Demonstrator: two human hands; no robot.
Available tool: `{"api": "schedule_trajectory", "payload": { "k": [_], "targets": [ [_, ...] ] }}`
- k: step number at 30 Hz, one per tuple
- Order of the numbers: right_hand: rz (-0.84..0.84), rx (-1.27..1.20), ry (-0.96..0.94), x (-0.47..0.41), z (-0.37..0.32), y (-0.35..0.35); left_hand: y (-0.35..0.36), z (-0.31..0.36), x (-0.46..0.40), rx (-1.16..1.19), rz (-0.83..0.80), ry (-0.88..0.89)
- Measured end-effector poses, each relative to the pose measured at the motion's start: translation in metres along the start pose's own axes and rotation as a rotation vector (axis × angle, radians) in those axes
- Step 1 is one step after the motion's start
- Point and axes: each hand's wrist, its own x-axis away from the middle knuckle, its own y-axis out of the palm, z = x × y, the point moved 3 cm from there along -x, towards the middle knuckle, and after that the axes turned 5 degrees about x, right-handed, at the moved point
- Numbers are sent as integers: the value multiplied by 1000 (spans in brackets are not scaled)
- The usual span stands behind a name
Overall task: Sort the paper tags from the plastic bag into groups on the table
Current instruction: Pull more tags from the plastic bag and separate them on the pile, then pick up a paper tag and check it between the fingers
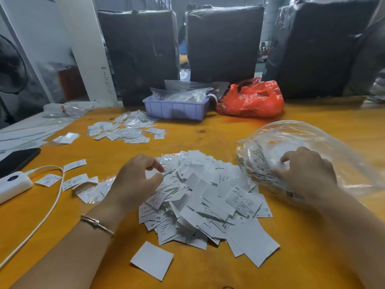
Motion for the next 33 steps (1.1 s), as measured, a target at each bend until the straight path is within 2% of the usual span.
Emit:
{"api": "schedule_trajectory", "payload": {
  "k": [9, 12, 16, 19, 21, 23, 25, 27, 29, 33],
  "targets": [
    [201, -167, -18, -1, 5, 2, 9, 15, 8, 81, -43, 59],
    [333, -209, -35, -2, 5, -1, 8, 17, 9, 79, -43, 68],
    [589, -303, -78, 2, 6, -10, 5, 18, 8, 81, -10, 71],
    [694, -509, -166, 11, -2, -21, 4, 21, 9, 99, 7, 98],
    [593, -825, -242, 20, -13, -25, 5, 25, 11, 130, 20, 142],
    [285, -1253, -315, 32, -33, -23, 5, 30, 13, 155, 31, 190],
    [-40, -1495, -366, 43, -51, -16, 6, 36, 14, 192, 17, 220],
    [-296, -1553, -425, 52, -63, -8, 8, 40, 16, 265, -55, 220],
    [-482, -1522, -508, 57, -70, -3, 11, 45, 18, 373, -170, 197],
    [-580, -1380, -652, 65, -76, -1, 15, 52, 23, 545, -381, 149]
  ]
}}
